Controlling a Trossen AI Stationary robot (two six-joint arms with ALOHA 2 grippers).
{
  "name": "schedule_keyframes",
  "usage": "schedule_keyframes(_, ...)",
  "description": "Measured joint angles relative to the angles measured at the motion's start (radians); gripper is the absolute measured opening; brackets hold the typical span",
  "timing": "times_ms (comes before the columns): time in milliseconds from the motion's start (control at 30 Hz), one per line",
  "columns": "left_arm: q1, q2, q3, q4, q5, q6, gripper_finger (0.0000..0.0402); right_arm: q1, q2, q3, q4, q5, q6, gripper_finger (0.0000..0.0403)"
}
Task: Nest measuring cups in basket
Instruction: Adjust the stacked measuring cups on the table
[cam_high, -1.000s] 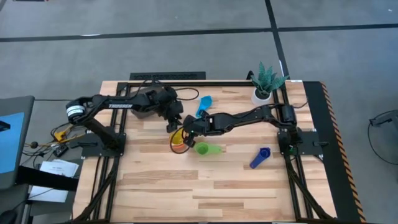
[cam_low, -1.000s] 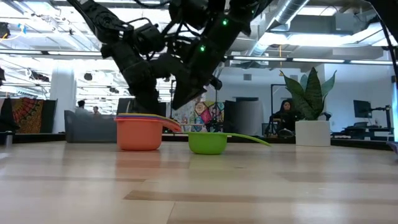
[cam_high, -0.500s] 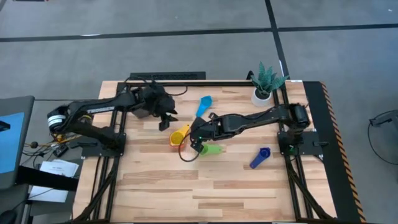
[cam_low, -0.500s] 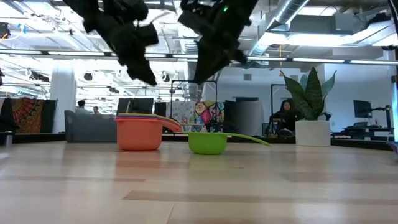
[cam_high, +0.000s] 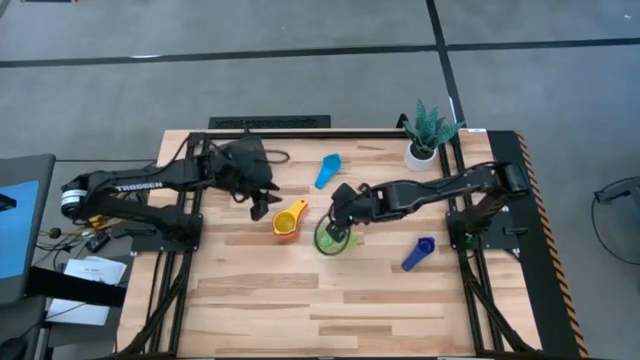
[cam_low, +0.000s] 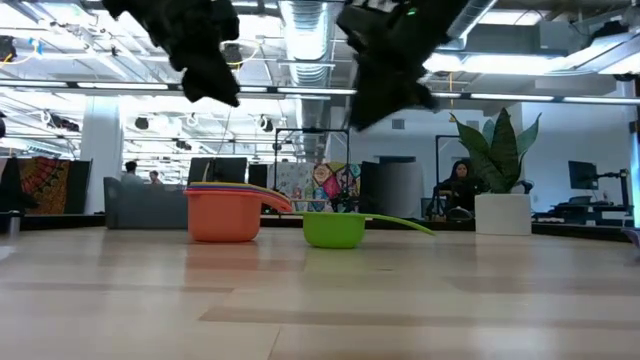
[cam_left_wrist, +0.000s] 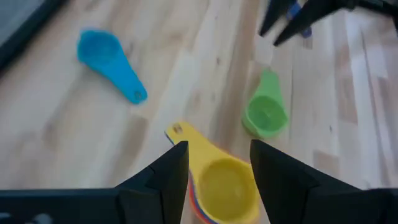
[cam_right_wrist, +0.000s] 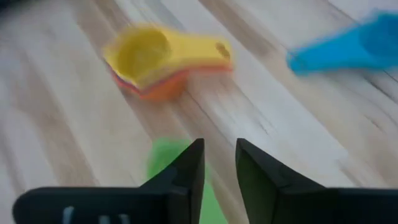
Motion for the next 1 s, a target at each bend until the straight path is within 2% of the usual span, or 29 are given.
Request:
schedule_keyframes(200, -0.098, -0.001, 0.000, -0.060, -0.129, -0.109, 0.0160, -0.104, 0.076, -0.009, 0.242, -0.102, -0.144, 0.0107)
schedule_keyframes(300, -0.107, -0.005, 0.000, -0.061, -0.166, -0.117, 0.0160, -0.175, 0.152, 0.018, 0.359, -0.184, -0.205, 0.0094)
schedule_keyframes(400, -0.086, -0.007, 0.000, -0.053, -0.218, -0.095, 0.0160, -0.237, 0.233, 0.083, 0.401, -0.279, -0.282, 0.0079)
schedule_keyframes(600, 0.027, -0.001, -0.001, 0.006, -0.288, -0.015, 0.0160, -0.338, 0.368, 0.221, 0.323, -0.478, -0.382, 0.0054)
schedule_keyframes(800, 0.169, 0.018, -0.001, 0.083, -0.243, -0.030, 0.0160, -0.379, 0.435, 0.299, 0.258, -0.571, -0.471, 0.0031)
schedule_keyframes(1000, 0.225, 0.024, 0.000, 0.109, -0.240, -0.055, 0.0160, -0.393, 0.448, 0.306, 0.255, -0.621, -0.529, 0.0009)
